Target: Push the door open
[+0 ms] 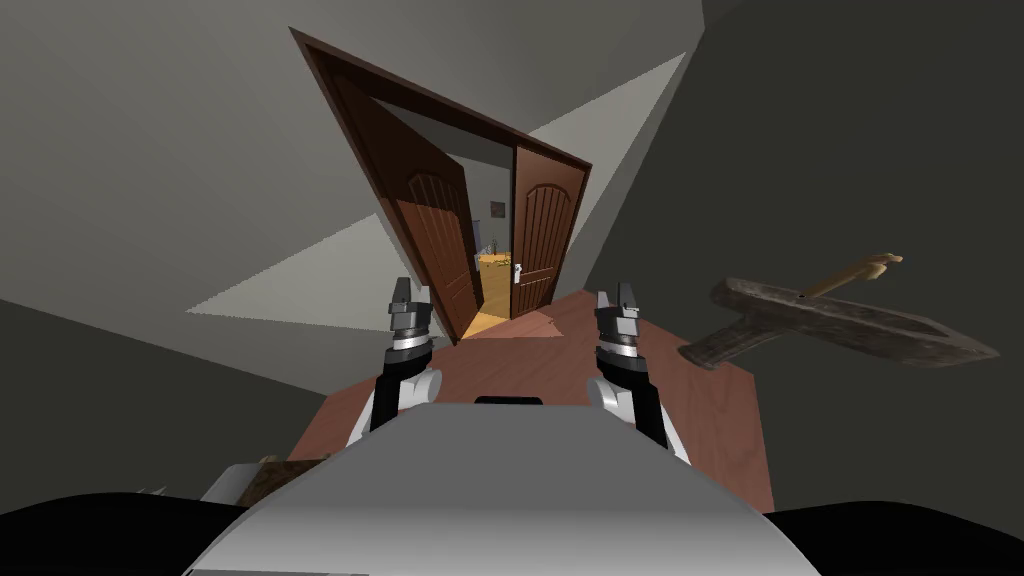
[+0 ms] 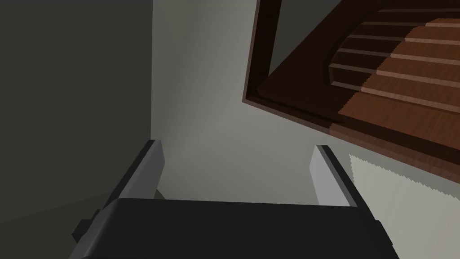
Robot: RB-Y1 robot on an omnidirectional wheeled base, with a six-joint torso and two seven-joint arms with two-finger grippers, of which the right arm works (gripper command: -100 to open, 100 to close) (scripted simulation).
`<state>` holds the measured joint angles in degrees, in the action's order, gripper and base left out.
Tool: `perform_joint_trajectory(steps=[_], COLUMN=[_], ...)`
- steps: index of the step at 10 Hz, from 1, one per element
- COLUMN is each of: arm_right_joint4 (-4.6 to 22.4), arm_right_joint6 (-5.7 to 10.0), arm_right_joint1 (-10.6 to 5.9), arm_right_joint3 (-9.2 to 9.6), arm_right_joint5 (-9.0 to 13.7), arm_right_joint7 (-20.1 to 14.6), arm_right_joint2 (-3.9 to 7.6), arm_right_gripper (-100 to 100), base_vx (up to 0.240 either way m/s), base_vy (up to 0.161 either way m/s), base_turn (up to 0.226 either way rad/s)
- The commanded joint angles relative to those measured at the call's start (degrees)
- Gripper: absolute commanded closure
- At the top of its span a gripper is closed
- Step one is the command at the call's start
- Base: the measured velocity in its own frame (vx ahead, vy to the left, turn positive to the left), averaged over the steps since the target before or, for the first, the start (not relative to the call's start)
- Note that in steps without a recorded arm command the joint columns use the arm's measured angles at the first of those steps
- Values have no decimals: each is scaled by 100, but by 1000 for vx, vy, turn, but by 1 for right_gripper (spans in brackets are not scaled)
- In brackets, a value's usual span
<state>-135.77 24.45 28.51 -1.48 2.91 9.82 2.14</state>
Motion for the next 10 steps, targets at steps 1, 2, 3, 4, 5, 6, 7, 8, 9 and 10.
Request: perform_joint_trajectory(steps=[1,2,3,4,5,6,7,8,9,10], arm_right_joint4=[206,344,512,711,810,935,1059,1184,1309,1453], arm_right_joint6=[13,22,33,46,52,61,69,77,85,94], arm_right_joint1=[-90,-150,-224,-311,-354,-409,-463,-518,-572,-636], arm_right_joint3=[38,64,96,133,151,175,198,221,244,272], arm_right_joint5=[48,80,119,166,189,218,247,276,305,339], arm_right_joint7=[-65,-108,-161,-224,-255,-294,-333,-372,-412,-457], arm_right_joint2=[84,140,207,286,325,374,423,472,520,577], arm_right_gripper=[-100,-100,-100,-100,-100,-100,-100,-100,-100,-100], base_vx=[63,114,170,200,175,127,101,91,99,84], base_vy=[-5,-18,-12,-33,-15,-15,-26,-18,-18,-22], base_turn=[92,118,103,100,84,68,78,72,83,82])
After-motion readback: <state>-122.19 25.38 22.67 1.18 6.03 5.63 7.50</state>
